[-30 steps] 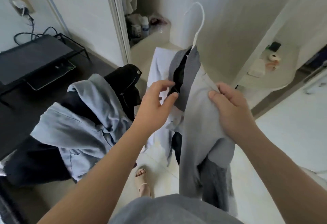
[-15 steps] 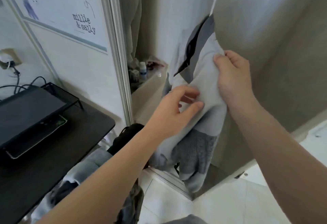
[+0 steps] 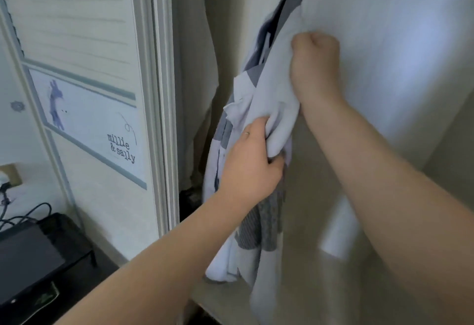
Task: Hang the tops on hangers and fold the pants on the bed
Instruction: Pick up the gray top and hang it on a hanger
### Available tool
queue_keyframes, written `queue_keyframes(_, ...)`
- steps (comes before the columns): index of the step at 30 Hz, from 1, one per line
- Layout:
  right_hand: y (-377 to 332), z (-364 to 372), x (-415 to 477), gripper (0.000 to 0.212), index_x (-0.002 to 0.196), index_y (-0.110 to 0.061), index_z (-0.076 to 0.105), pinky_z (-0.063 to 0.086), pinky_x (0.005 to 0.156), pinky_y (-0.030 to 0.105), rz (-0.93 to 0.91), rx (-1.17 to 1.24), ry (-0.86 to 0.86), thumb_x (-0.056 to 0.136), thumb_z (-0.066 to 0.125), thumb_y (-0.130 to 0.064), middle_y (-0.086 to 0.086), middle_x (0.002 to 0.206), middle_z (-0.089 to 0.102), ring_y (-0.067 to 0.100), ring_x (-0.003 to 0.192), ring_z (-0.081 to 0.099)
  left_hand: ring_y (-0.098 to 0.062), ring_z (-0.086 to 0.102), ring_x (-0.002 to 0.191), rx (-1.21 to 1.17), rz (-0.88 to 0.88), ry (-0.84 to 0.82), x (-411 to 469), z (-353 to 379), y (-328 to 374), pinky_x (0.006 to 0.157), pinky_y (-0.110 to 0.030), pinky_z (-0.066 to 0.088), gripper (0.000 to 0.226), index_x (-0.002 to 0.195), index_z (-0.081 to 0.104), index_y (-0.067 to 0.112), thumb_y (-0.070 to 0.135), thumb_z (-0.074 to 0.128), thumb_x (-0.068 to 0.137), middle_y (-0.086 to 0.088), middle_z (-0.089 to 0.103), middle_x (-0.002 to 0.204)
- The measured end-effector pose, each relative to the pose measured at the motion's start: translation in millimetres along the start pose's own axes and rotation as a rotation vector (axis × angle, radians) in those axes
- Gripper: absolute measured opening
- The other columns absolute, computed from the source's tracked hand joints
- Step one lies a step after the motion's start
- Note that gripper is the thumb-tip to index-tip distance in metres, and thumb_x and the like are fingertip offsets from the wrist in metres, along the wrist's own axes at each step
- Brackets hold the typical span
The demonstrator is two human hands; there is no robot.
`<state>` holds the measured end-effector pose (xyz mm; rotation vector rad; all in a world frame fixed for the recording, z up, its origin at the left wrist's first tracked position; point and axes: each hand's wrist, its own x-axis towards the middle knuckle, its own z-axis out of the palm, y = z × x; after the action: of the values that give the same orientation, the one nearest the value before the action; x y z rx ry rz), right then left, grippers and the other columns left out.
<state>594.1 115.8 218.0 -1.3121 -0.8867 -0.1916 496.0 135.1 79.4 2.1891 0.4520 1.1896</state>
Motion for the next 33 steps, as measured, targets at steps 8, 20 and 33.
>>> queue_keyframes(8,-30.5,29.4,136.6,0.047,0.055,-0.022,0.027,0.023,0.034,0.015,-0.134,0.067,0.061,0.098,0.043,-0.012,-0.016,0.029,0.028,0.002,0.03,0.032,-0.028,0.057,0.075,0.292,0.123,0.029,129.6,-35.5,-4.1,0.065,-0.044,0.05,0.023,0.11,0.045,0.02,0.01,0.051,0.09,-0.005,0.061,0.086)
queue_keyframes(20,-86.2,10.7,303.2,0.037,0.108,0.003,0.062,0.052,0.088,0.042,-0.094,0.012,0.154,0.102,0.049,-0.031,0.02,0.111,0.067,0.036,0.103,0.065,-0.036,0.055,0.081,0.692,0.245,0.066,280.7,-60.3,62.7,0.072,-0.041,0.048,0.024,0.114,0.041,0.023,0.016,0.042,0.091,0.0,0.047,0.083)
queue_keyframes(33,-73.3,17.9,314.6,0.013,0.101,-0.005,0.056,0.06,0.074,0.043,-0.029,-0.1,-0.049,0.094,0.056,-0.017,0.021,0.105,0.065,0.036,0.091,0.067,-0.036,0.058,0.086,0.83,0.195,-0.063,291.5,-61.4,66.6,0.069,-0.037,0.042,0.011,0.1,0.036,0.023,0.017,0.043,0.094,-0.002,0.051,0.089)
